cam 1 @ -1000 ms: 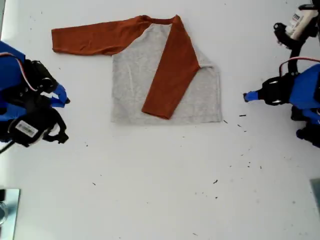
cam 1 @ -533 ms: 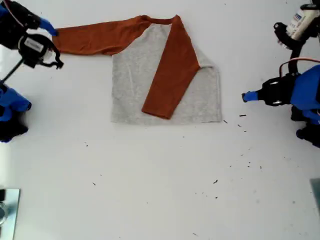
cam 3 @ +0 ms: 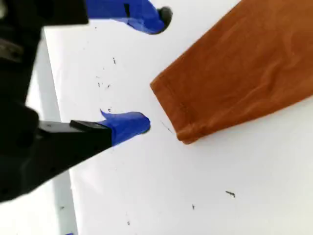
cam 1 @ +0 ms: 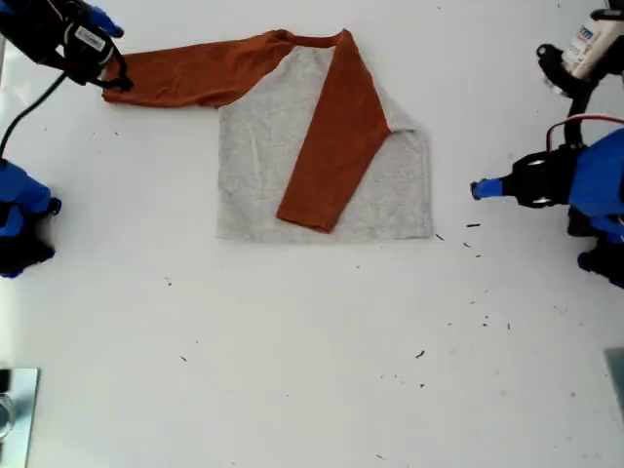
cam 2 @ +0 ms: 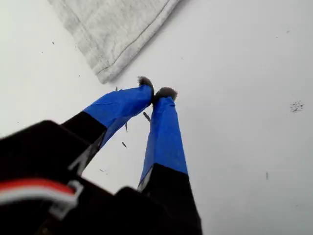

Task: Fold t shirt

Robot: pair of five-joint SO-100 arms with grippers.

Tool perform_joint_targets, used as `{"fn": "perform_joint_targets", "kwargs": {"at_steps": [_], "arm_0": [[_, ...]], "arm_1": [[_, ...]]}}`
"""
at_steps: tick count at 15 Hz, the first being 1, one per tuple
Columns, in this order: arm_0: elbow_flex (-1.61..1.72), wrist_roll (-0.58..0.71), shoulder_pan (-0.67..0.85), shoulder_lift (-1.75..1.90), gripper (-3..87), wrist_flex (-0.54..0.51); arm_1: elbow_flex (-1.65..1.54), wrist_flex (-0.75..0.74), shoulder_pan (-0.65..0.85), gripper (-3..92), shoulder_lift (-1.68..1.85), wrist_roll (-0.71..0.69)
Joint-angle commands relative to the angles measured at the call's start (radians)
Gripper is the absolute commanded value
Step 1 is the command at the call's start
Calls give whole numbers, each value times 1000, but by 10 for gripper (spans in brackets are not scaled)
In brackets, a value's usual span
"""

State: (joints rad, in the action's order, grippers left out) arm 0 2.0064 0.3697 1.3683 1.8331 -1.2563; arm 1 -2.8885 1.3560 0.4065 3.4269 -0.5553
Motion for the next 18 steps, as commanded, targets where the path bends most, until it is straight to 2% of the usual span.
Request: {"fn": "perform_joint_targets", "kwargs": {"at_steps": [1, 3, 4, 5, 6, 8, 11, 16, 18], "arm_0": [[43, 28, 15, -156, 254, 110], [51, 18, 14, -304, 106, 169], [95, 17, 14, -252, 20, 213], [123, 18, 14, -140, 0, 218], [117, 28, 14, -23, 0, 196], [-25, 12, -63, 129, -1, 72], [-342, -83, -356, 187, -1, -43], [-723, -130, -729, -129, -2, -46], [-838, -124, -819, -261, 5, -40]], "arm_1": [[5, 6, -11, 33, 6, 15], [5, 6, -11, 33, 8, 17], [5, 11, -17, 33, 8, 21], [3, 14, -23, 33, 11, 26], [0, 17, -28, 33, 15, 31], [-3, 18, -28, 33, 26, 32], [-5, 25, -28, 33, 34, 37], [-5, 34, -44, 33, 43, 51], [-5, 40, -52, 33, 54, 57]]}}
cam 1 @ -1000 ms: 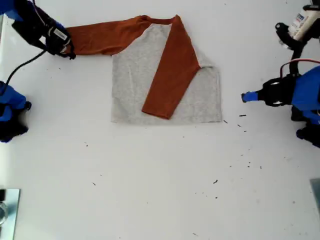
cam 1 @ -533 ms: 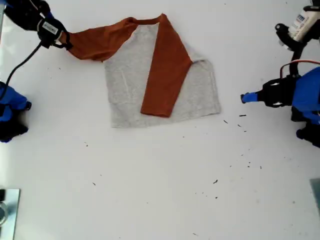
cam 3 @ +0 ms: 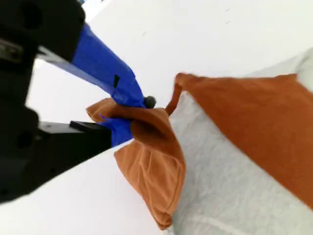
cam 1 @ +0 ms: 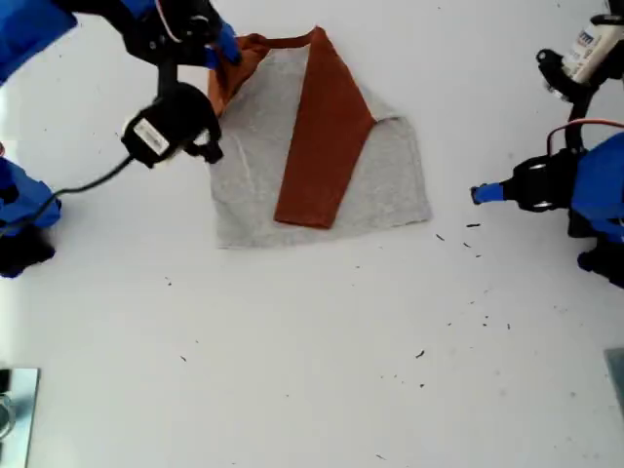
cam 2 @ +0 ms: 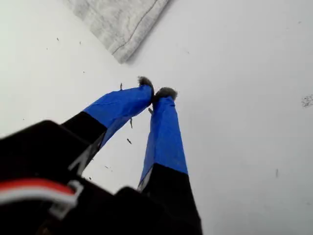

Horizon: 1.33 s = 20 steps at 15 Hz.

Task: Fold t shirt

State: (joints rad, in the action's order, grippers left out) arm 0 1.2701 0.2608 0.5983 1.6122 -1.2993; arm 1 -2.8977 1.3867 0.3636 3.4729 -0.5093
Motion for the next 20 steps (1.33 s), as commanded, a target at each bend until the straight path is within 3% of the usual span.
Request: {"fn": "perform_joint_targets", "kwargs": {"at_steps": [1, 2, 3, 4, 8, 9, 11, 13, 15, 17, 19, 20], "arm_0": [[-179, 14, -94, -120, 117, 11], [-308, 48, -143, -222, 297, 20], [-388, 150, -189, -295, 274, 89], [-411, 152, -212, -311, 148, 92], [-245, 156, -196, -23, 159, -98], [-57, 149, -196, 115, 154, -107], [545, 41, -195, 476, 132, 26], [1158, -118, -166, 870, -3, 190], [1531, -166, -209, 1272, -3, 230], [1545, -244, -275, 1232, -3, 255], [1281, -244, -302, 1011, -3, 175], [1069, -244, -319, 873, 175, 94]], "arm_1": [[3, 11, -14, 33, 12, 14], [2, 12, -15, 33, 14, 15], [2, 12, -15, 33, 14, 15], [2, 12, -17, 33, 15, 15], [2, 15, -20, 33, 23, 15], [2, 15, -20, 33, 23, 14], [-2, 15, -20, 33, 25, 12], [-6, 14, -20, 33, 25, 12], [-11, 14, -21, 33, 25, 15], [-14, 14, -23, 33, 21, 26], [120, -8, -12, 39, -144, 18], [281, -12, 3, 174, -373, -3]]}}
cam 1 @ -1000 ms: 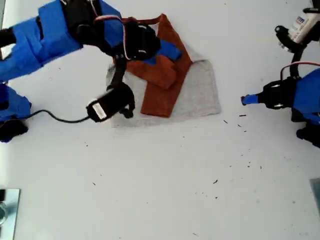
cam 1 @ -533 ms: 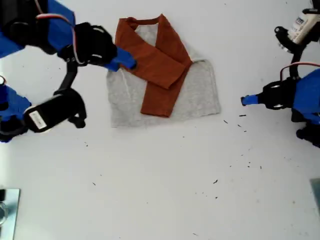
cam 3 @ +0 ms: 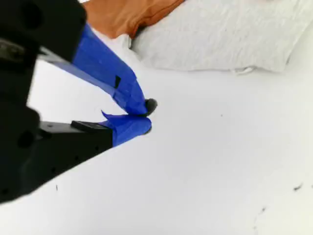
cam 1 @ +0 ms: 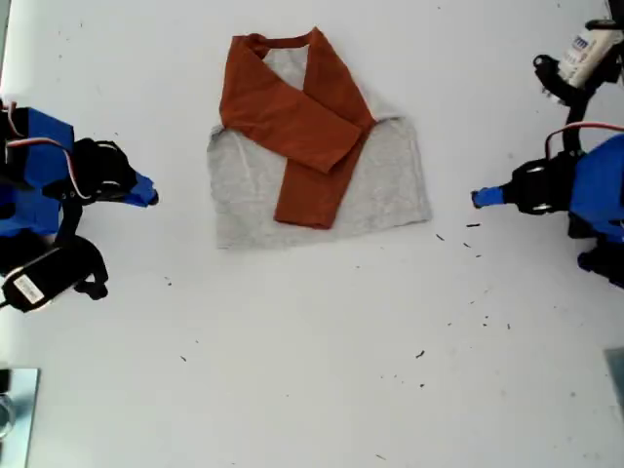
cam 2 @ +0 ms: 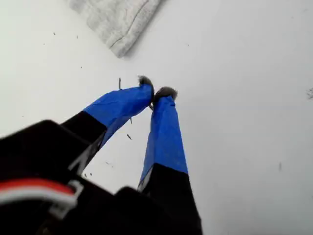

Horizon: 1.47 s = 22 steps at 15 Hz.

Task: Fold t shirt

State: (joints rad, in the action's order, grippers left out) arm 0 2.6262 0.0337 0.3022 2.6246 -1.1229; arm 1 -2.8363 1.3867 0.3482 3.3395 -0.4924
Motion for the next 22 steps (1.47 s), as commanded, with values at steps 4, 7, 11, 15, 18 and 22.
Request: {"fn": "perform_joint_targets", "kwargs": {"at_steps": [4, 7, 11, 15, 18, 22], "arm_0": [[-787, 49, -83, -615, 315, -173], [-571, 41, -100, -655, 312, 12], [-382, 20, -107, -747, 297, 227], [-566, 61, -120, -1066, 95, 270], [-828, 112, -135, -1227, -3, 156], [-931, 129, -213, -1114, -3, 106]], "arm_1": [[805, 14, 38, 308, -959, -172], [802, -107, 51, 300, -1140, -195], [713, -327, 74, 275, -1339, -209], [732, -422, 86, 75, -1566, -179], [759, -417, 44, 32, -1557, -161], [730, -284, -32, 31, -1221, -140]]}}
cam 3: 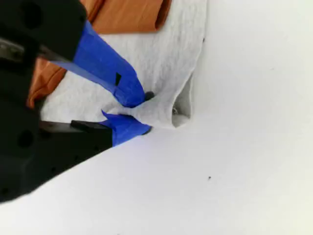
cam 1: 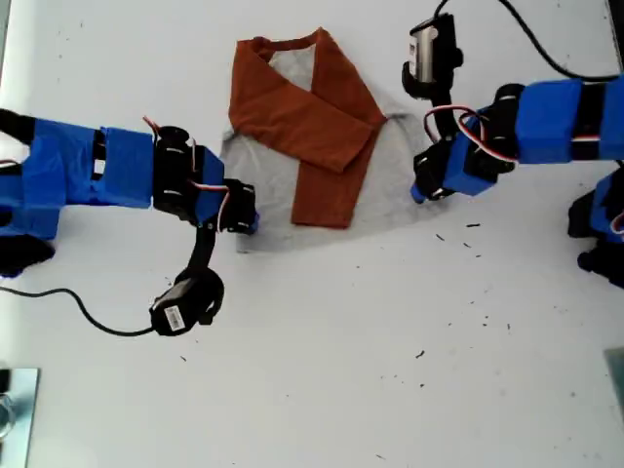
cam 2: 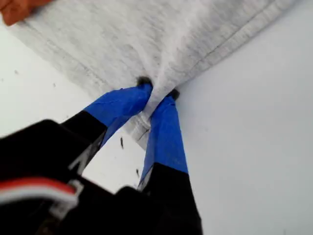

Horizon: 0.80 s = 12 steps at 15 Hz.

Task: Fold t shirt

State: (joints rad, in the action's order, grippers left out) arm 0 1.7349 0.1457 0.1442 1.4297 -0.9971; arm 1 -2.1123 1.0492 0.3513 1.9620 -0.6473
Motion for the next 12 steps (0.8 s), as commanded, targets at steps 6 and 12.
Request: {"fn": "perform_joint_targets", "kwargs": {"at_steps": [6, 12], "arm_0": [[-61, -153, -390, 89, -3, 78], [-132, 121, 75, 373, -3, -204]], "arm_1": [[-314, 98, -411, 30, 721, 344], [204, 74, 34, 30, 276, -55]]}}
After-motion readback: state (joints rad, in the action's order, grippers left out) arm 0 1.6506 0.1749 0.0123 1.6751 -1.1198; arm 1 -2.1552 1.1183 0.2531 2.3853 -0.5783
